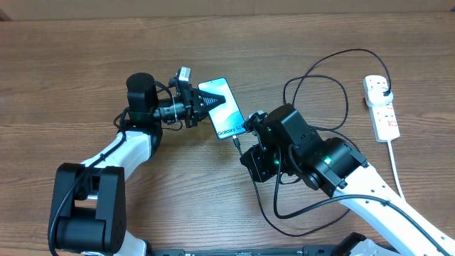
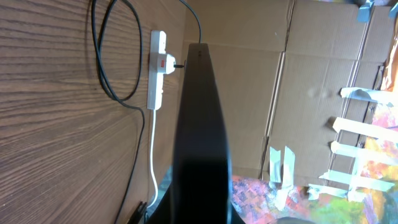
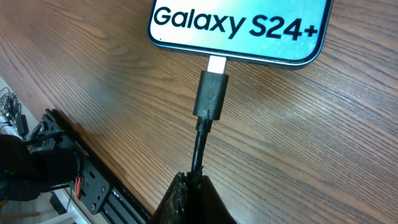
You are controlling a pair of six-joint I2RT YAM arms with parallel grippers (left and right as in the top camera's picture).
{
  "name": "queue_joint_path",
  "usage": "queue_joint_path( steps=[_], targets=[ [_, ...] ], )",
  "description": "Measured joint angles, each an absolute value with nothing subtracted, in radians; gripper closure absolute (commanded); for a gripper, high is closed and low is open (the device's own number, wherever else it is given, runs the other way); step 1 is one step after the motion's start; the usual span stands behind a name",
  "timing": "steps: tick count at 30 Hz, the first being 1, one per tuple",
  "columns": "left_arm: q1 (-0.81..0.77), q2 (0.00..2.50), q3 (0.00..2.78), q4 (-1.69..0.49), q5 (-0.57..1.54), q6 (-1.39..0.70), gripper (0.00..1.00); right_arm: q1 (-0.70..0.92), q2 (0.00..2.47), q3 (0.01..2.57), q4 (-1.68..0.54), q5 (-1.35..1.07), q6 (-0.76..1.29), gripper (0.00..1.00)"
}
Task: Plug charger to phone and switch on socket
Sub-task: 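Hold the plug below the port and fine-adjust its position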
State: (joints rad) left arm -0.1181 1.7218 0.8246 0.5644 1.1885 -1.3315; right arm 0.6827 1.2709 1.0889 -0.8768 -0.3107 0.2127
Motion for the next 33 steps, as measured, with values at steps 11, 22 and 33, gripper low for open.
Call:
queue_joint_path(
  steps=[11, 22, 33],
  targets=[
    [-0.118, 1.722, 0.825, 0.558, 1.193, -1.332, 0.96, 0.683, 1.301, 1.089, -0.879, -0.311, 0.212, 0.96],
    [-0.118, 1.722, 0.825, 0.530, 1.197, -1.252, 0.96, 0.683, 1.301, 1.089, -0.876, -0.294, 0.212, 0.96],
    [-0.109, 1.722, 0.830, 0.530, 1.195, -1.235, 0.96, 0.690, 1.301, 1.085, -0.820, -0.305, 0.213, 0.96]
  ],
)
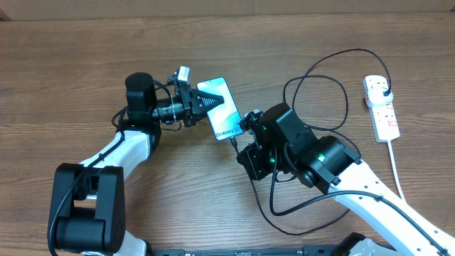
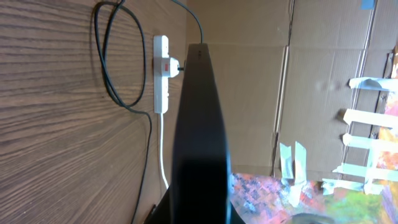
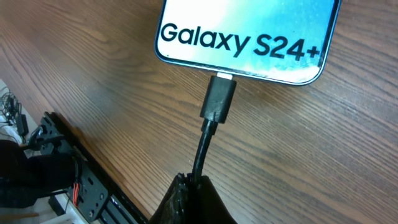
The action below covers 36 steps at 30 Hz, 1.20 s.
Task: Plug charger to phone and switch on socket
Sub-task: 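Hold the plug below the port and fine-adjust its position, then push the plug up into the phone's port with the right gripper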
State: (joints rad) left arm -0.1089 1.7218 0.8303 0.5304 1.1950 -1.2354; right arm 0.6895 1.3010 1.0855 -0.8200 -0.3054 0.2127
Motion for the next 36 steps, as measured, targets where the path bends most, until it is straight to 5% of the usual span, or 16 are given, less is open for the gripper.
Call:
queue_joint_path(
  steps=[9, 21, 36],
  targets=[
    [-0.124, 1.722, 0.832, 0.527, 1.241, -1.236, 0.96, 0.688, 1.301, 1.085, -0.797, -0.291, 0.209, 0.66],
    [-0.125, 1.722, 0.832, 0.527, 1.233, -1.223, 0.96, 0.688, 1.303, 1.085, -0.845, -0.304, 0.210, 0.67],
    [-0.125, 1.722, 0.832, 0.527, 1.218, -1.218, 0.96, 0.688, 1.373, 1.085, -0.772, -0.317, 0.212, 0.92]
  ],
)
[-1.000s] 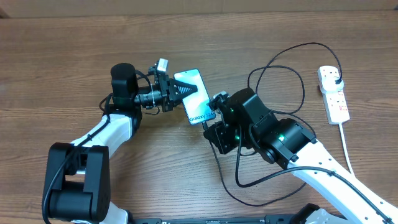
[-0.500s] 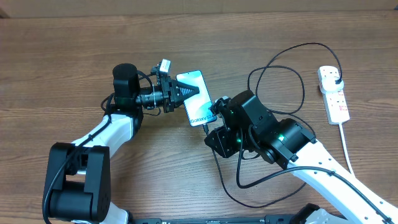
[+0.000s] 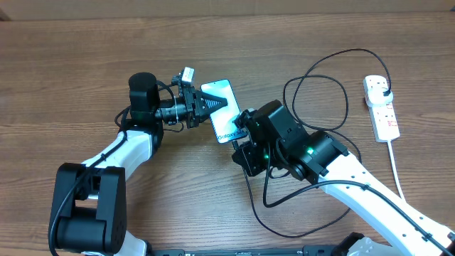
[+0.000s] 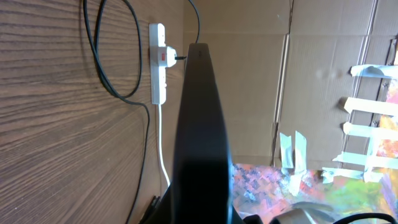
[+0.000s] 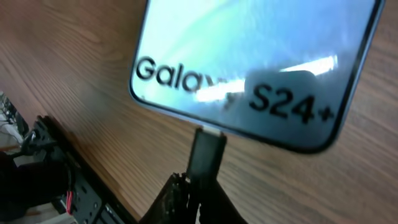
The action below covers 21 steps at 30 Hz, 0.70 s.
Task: Plug charger to phone and switch on socket
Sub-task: 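Push the plug up into the phone's port with the right gripper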
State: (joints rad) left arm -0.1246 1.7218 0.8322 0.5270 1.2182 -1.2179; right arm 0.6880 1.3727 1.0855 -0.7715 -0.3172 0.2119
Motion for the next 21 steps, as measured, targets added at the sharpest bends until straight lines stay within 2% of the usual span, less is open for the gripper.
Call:
queue_joint_path(
  steps=[2, 21],
  targets=[
    [-0.125, 1.722, 0.832, 0.527, 1.219, -1.208, 0.96, 0.688, 1.374, 1.085, -0.762, -0.316, 0.212, 0.96],
    [-0.117, 1.722, 0.849, 0.572, 1.251, -1.099, 0.96, 0.689, 1.383, 1.055, -0.665, -0.326, 0.240, 0.96]
  ],
)
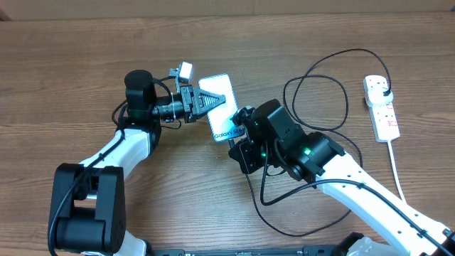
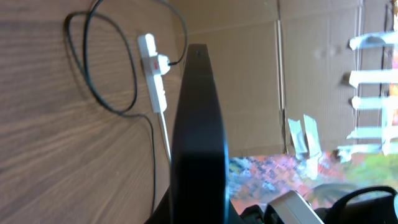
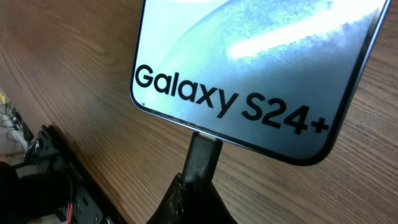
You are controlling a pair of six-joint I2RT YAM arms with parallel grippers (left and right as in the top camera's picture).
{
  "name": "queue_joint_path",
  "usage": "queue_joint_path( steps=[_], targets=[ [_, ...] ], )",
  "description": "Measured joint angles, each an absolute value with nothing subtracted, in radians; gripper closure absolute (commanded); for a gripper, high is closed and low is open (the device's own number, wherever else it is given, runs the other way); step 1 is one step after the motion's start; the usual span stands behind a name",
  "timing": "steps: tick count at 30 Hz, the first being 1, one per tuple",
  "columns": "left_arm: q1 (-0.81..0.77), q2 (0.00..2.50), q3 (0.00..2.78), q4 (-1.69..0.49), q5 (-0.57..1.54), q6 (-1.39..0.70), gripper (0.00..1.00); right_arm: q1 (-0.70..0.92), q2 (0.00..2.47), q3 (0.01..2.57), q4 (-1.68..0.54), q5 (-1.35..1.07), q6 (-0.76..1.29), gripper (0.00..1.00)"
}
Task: Plug charger to phone and switch on socket
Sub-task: 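Push the plug up into the phone's port with the right gripper, then open the right gripper and pull it away from the phone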
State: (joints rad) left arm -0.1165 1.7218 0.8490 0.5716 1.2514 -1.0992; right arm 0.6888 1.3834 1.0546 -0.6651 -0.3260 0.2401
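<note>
A phone (image 1: 219, 107) with a lit "Galaxy S24+" screen (image 3: 261, 68) is held off the table, tilted, its far end in my left gripper (image 1: 202, 102), which is shut on it. The left wrist view shows the phone edge-on (image 2: 198, 130) as a dark bar. My right gripper (image 3: 198, 193) is shut on the black charger plug (image 3: 202, 158), whose tip sits against the phone's bottom edge. The black cable (image 1: 316, 78) loops away to the white socket strip (image 1: 381, 108) at the right.
Wooden table (image 1: 85, 43) all round. The cable also loops under my right arm (image 1: 284, 213) near the front edge. Cardboard walls (image 2: 249, 74) stand beyond the table.
The phone has tilted up more and shifted slightly left and away. The plug now sits tighter against the phone's bottom edge, with less of its body showing.
At first the plug's metal tip was showing at the phone's port, with the phone flat on the wood. Then the tip was almost fully in. Then the phone was lifted and tilted with the plug at its edge, as now.
</note>
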Motion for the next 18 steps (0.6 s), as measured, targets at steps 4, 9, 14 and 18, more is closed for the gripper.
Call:
queue_joint_path(
  steps=[4, 9, 14, 18],
  targets=[
    [-0.117, 1.722, 0.864, 0.618, 1.262, -1.091, 0.96, 0.689, 1.384, 1.054, -0.636, -0.326, 0.258, 0.96],
    [-0.119, 1.722, 0.873, 0.622, 1.263, -1.089, 0.96, 0.691, 1.386, 1.054, -0.607, -0.343, 0.267, 0.96],
    [-0.142, 1.722, 0.875, 0.625, 1.262, -1.084, 0.96, 0.701, 1.387, 1.055, -0.616, -0.352, 0.273, 0.93],
    [-0.162, 1.722, 0.875, 0.625, 1.256, -1.061, 0.96, 0.707, 1.387, 1.057, -0.633, -0.362, 0.276, 0.68]
  ],
)
